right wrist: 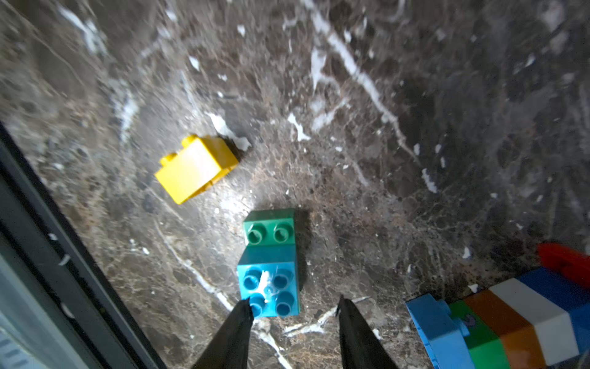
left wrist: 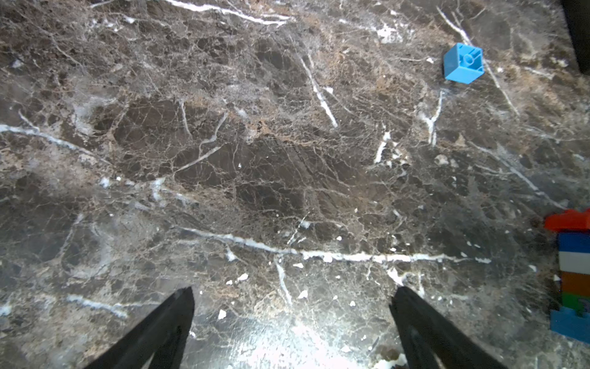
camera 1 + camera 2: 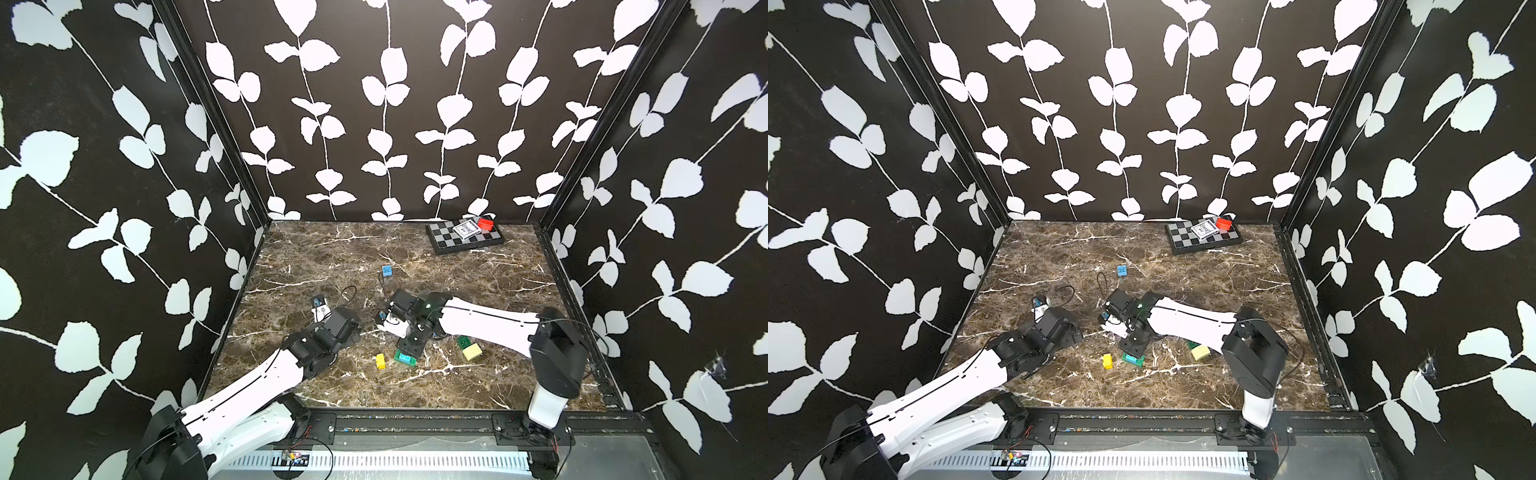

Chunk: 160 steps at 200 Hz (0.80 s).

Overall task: Assemble the number 1 with lego
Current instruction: Assemble the lego brick with the lego brick.

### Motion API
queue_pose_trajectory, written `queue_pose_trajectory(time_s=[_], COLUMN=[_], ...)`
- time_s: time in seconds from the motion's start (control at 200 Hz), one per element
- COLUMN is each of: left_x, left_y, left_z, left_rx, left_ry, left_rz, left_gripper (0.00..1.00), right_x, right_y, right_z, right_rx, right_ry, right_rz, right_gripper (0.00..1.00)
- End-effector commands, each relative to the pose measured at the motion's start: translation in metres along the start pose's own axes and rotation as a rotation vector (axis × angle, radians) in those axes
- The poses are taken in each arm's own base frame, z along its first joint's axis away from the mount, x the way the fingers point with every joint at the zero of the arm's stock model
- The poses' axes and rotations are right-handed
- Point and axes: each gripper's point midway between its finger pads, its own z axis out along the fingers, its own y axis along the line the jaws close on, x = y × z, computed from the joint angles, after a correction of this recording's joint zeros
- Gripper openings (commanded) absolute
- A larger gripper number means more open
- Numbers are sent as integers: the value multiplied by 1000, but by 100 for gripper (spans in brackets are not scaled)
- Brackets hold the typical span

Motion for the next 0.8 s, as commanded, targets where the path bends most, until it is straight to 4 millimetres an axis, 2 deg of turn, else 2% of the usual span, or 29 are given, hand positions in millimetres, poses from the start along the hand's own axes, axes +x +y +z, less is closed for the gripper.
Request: queue_pose_trajectory(time_s=[0.0,0.02,0.135,0.19,0.275,0.285,0.315,0.525,0.63,0.795], left_x=[9,9,15,17,19,19,20,18,6,-32], left_y=[10,13,11,7,3,3,2,-16,-32,-78], left_z=[7,10,18,19,19,19,19,20,23,39], left_rx=[-10,-15,24,47,64,65,72,132,152,147], left_ry=[40,49,101,121,142,144,149,170,156,149], left_rz=[6,-5,1,22,48,51,59,121,172,280], left_gripper=[99,99,98,97,95,94,94,91,90,91], right_x=[-22,-13,-10,-8,-3,-5,-2,36,50,67], right_y=[6,7,14,7,-16,-20,-30,-88,-106,-125], right_z=[-29,-23,-23,-24,-22,-30,-35,-51,-62,-80], right_rx=[-27,-33,-47,-31,-12,-8,5,47,82,140], right_ry=[-125,-108,-133,-146,-164,-190,-201,-164,-144,-146], right_rz=[50,62,98,167,349,374,438,803,842,870], right_gripper=[47,47,47,47,45,45,44,40,40,43])
